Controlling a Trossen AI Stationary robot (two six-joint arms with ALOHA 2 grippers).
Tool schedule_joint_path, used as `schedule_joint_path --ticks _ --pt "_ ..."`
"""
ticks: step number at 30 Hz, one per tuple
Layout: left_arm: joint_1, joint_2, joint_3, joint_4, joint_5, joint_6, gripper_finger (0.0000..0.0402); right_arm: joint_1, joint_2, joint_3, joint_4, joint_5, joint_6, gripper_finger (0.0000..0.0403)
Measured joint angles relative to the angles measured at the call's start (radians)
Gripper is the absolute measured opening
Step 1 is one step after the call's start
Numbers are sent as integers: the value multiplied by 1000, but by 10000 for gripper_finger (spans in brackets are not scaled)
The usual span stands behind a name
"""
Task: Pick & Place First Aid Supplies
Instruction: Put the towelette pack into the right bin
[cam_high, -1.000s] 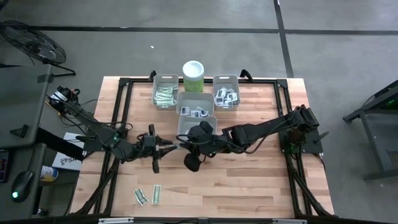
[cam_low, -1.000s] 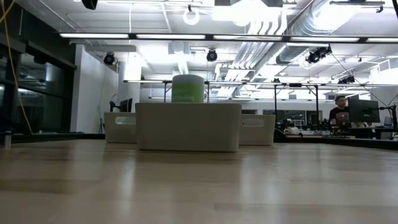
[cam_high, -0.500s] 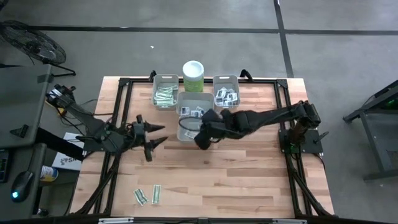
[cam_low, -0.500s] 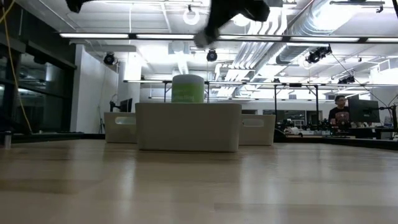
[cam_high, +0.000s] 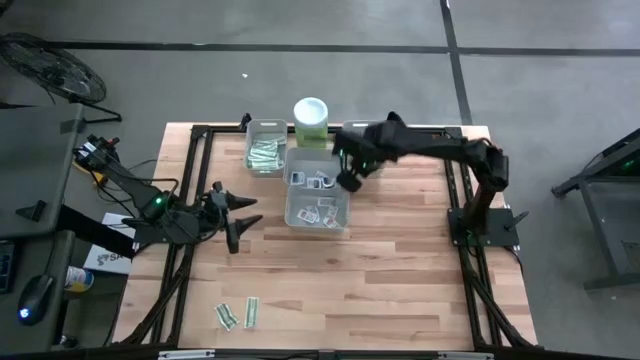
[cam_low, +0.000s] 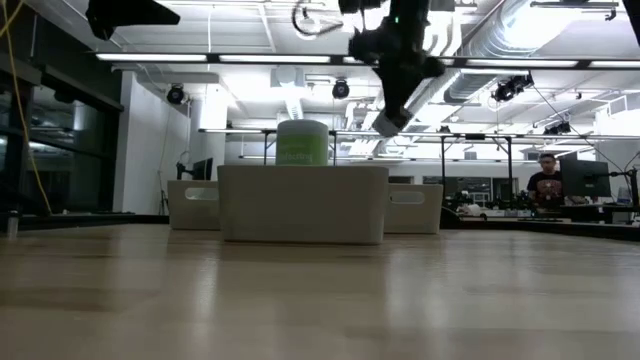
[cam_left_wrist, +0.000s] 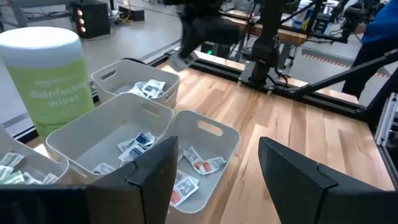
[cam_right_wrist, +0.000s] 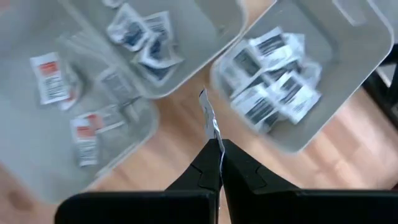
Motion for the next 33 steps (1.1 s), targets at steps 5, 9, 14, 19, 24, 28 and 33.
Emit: schedule_joint_path --ticks 5,9,14,19,24,28,33 --pt "0 0 0 0 -26 -3 223 -189 0 0 8 -184 -244 0" --pt "0 0 0 0 -40 -11 223 -336 0 0 2 -381 -468 0" --pt "0 0 0 -2 -111 -26 223 -475 12 0 3 -525 -758 0" --pt "0 0 0 1 -209 -44 223 -563 69 0 3 -605 -970 0" --pt "0 0 0 1 -272 -85 223 -595 152 -1 7 -593 -1047 0" --pt "0 0 0 1 -301 -130 223 -598 185 -1 34 -592 -1066 0" --pt "0 0 0 1 -300 -201 223 -597 206 -1 122 -600 -1067 0"
